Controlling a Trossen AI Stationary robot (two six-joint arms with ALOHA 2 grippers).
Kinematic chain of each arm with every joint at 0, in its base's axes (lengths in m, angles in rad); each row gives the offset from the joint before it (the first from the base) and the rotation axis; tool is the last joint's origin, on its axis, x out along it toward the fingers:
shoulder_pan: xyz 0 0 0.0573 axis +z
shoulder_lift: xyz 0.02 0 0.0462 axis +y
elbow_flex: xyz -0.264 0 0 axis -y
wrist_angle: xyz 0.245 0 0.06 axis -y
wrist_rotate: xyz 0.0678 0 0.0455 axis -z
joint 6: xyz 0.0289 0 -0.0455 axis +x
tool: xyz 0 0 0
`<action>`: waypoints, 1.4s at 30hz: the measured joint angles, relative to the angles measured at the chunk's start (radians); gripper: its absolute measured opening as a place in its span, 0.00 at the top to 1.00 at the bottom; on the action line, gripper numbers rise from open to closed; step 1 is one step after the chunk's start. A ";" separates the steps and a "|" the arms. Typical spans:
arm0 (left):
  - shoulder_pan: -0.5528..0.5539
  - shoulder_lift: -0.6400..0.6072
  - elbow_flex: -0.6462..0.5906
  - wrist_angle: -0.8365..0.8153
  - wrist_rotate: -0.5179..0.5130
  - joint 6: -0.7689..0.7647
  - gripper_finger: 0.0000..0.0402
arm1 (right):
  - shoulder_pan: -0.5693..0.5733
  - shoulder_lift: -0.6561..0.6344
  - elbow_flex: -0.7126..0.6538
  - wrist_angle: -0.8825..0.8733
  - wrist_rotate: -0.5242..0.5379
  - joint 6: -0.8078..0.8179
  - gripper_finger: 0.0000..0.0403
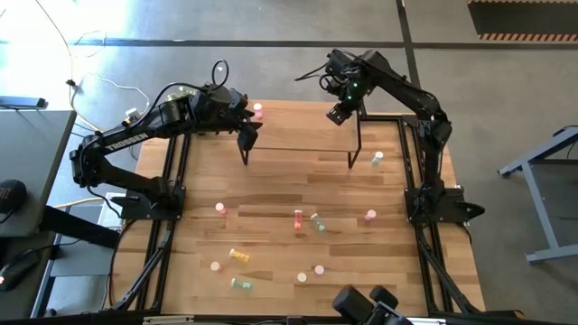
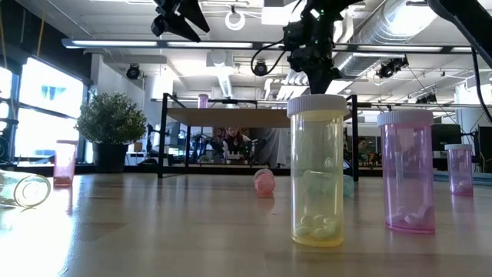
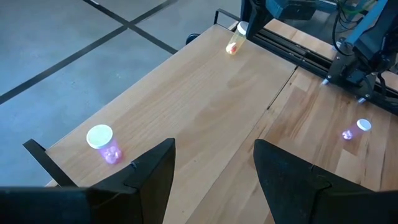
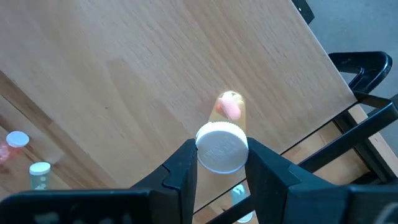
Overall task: Pick and place medicine bottles onto shelf by color
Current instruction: Put the right yellow pill bottle on the shelf
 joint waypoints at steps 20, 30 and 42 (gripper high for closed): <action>0.000 0.000 0.000 0.000 0.000 0.000 0.48 | 0.000 0.006 -0.002 0.002 -0.021 -0.018 0.65; 0.000 0.000 0.000 0.000 0.001 0.000 0.48 | -0.001 0.006 -0.003 0.026 -0.010 -0.018 0.63; 0.000 0.000 0.000 0.000 0.002 0.007 0.48 | -0.020 0.005 -0.003 0.012 0.030 -0.015 0.62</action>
